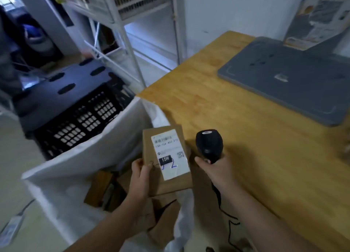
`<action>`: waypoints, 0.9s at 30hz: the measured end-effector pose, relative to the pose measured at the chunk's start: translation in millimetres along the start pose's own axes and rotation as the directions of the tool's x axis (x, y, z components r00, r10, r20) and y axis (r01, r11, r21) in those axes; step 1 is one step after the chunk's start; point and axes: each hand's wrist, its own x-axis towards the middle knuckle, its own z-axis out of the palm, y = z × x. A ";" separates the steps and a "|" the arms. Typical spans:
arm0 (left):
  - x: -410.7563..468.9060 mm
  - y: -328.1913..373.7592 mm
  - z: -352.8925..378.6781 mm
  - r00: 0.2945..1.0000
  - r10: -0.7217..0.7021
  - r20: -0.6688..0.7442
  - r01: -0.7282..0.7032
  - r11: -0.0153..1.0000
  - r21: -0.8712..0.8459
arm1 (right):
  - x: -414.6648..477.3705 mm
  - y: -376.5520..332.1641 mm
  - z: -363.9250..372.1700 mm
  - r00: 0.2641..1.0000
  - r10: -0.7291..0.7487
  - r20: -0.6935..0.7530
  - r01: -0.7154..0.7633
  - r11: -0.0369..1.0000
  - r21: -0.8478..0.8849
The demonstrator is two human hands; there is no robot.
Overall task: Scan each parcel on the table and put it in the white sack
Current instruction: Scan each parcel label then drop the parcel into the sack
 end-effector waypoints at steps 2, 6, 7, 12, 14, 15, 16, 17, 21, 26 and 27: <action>9.7 -16.0 -33.2 0.996 -0.082 -0.033 0.082 0.997 0.005 | 5.6 14.0 35.1 0.999 0.024 0.027 -0.021 0.995 -0.102; 43.2 -34.5 -77.1 0.959 -0.277 -0.061 0.276 0.961 -0.022 | 12.3 42.3 86.8 0.999 0.035 0.011 -0.031 0.961 -0.275; 53.1 -37.2 -82.7 0.944 -0.322 -0.073 0.318 0.946 -0.054 | 13.8 48.5 94.7 0.999 0.051 -0.015 -0.053 0.948 -0.314; 107.3 -45.6 -82.0 0.890 -0.418 -0.184 0.378 0.900 -0.217 | 19.4 55.8 117.3 0.993 0.012 -0.114 -0.058 0.910 -0.410; 109.4 -37.5 -68.1 0.925 -0.331 -0.187 0.318 0.943 -0.097 | 20.7 55.8 121.5 0.992 0.001 -0.129 -0.053 0.914 -0.402; 106.2 -33.1 -60.8 0.952 -0.252 -0.171 0.263 0.964 0.042 | 21.0 56.5 122.9 0.990 0.002 -0.138 -0.058 0.915 -0.399; 102.8 -31.0 -54.3 0.977 -0.163 -0.139 0.192 0.953 0.235 | 21.1 57.9 123.4 0.988 0.008 -0.152 -0.068 0.918 -0.390; 101.2 -30.4 -49.5 0.994 -0.052 -0.094 0.090 0.885 0.456 | 21.9 60.7 123.2 0.986 0.010 -0.168 -0.073 0.925 -0.374; 116.9 -26.7 -47.4 0.922 0.316 0.226 -0.327 0.318 0.890 | 23.2 64.0 121.0 0.977 -0.012 -0.214 -0.055 0.951 -0.304; 152.2 -0.3 -30.2 0.584 0.249 0.773 -0.711 -0.303 0.635 | 21.6 61.6 113.2 0.963 -0.079 -0.258 0.017 0.972 -0.234; 154.4 2.3 -27.2 0.562 0.163 0.811 -0.736 -0.349 0.580 | 22.7 62.5 111.0 0.961 -0.084 -0.264 0.023 0.973 -0.229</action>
